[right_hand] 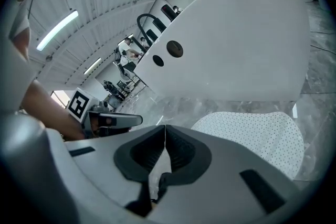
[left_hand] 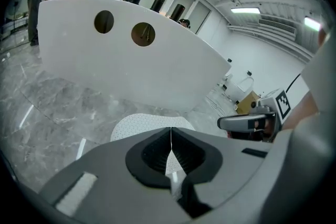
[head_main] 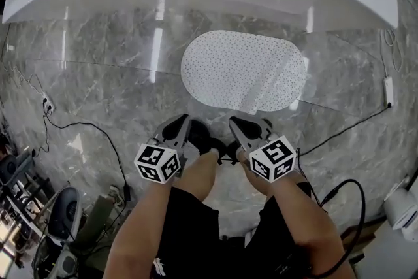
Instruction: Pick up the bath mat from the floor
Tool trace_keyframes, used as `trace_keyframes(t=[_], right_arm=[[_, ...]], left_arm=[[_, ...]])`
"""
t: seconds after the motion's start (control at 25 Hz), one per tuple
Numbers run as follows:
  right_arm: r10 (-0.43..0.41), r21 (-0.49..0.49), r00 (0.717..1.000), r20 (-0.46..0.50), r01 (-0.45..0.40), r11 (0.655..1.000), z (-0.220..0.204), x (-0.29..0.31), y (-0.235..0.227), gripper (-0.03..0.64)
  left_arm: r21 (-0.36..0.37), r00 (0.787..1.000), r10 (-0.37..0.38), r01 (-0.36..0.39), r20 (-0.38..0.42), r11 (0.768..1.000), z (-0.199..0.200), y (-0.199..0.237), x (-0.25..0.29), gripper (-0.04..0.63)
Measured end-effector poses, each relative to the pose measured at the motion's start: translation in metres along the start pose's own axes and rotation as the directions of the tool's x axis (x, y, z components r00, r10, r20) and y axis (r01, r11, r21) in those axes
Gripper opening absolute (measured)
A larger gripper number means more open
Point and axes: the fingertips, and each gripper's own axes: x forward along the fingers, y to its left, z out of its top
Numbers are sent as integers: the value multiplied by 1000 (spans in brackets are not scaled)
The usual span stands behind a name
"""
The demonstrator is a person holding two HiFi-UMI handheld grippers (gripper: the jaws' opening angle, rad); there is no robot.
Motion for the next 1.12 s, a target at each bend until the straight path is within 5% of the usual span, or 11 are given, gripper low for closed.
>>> trace_keyframes(t=[0.2,0.72,0.92,1.12], right_arm=[[7,-9,1000,19,-7,1000,-3,13,-19,6],[28,-102,978,205,-8,995,76,65,-44,6],[121,-176,956,268,-75,982,107,95,-42,6],[189,-280,944,272,-110,954,121,119,-48,6]], left_arm=[[25,1000,-31,31,-1,999,-9,2,37,6],[67,995,-36,30,88,997,18,81,89,6],[138,979,-10,-19,204,990,63,122,101,8],[237,955,-73,3,287,972,101,125,104,8]])
